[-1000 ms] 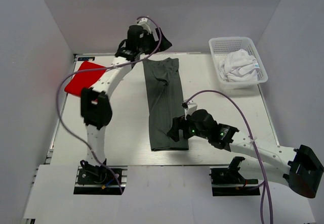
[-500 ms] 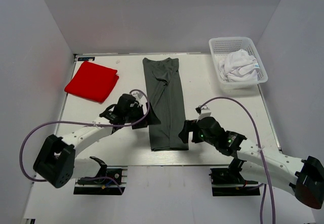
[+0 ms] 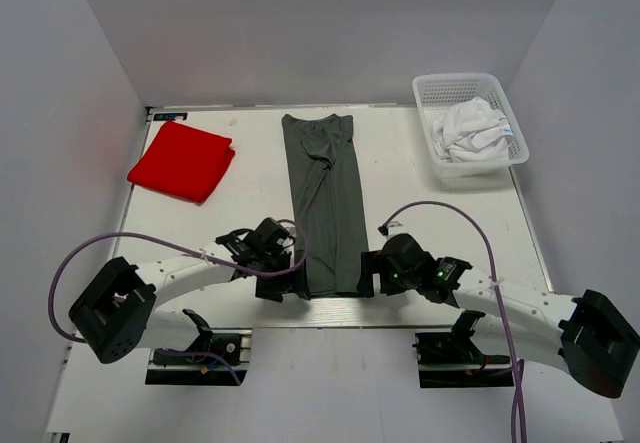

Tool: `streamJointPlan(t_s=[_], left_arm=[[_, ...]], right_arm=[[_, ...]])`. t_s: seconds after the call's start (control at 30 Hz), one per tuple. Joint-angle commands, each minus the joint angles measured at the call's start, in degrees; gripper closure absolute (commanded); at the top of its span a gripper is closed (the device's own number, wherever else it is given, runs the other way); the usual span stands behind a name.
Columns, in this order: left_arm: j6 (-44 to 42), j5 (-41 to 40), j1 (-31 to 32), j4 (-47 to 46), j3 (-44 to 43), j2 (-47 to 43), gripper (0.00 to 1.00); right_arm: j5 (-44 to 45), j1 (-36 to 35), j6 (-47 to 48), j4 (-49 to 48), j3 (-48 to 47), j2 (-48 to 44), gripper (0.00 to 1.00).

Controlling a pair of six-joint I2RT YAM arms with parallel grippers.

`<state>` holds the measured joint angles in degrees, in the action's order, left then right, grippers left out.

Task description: Fold and stack the t-shirts

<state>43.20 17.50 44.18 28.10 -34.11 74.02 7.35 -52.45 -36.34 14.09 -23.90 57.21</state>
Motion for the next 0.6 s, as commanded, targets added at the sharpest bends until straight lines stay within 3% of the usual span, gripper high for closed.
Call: streamJointPlan(t_s=[0.0,0.1,0.33,0.53,0.57], left_arm=[[0.0,-3.1,1.0,1.7,-0.3,-1.1,0.13],[0.0,-3.9,1.6,-0.6,0.4,1.1,0.2],[0.0,-4.0,2.7,-3.3,-0.2,5.3,0.35],[0.0,-5.1,3.3,-3.3,-0.8,8.4,0.6],[0.0,-5.7,3.3,-3.9,-0.8,8.4,0.63]], right_arm=[[-3.8,0.2,0.4,1.7,-2.2,0.9,0.1],[-4.4,0.3,0.5,1.6,-2.0,2.4,0.1],[-6.8,0.2,2.0,2.3,-3.7,5.4,0.21],[-6.7,0.2,2.2,1.4,-4.0,6.5,0.46],[-6.7,0.3,2.1,0.6,-4.0,6.5,0.55]])
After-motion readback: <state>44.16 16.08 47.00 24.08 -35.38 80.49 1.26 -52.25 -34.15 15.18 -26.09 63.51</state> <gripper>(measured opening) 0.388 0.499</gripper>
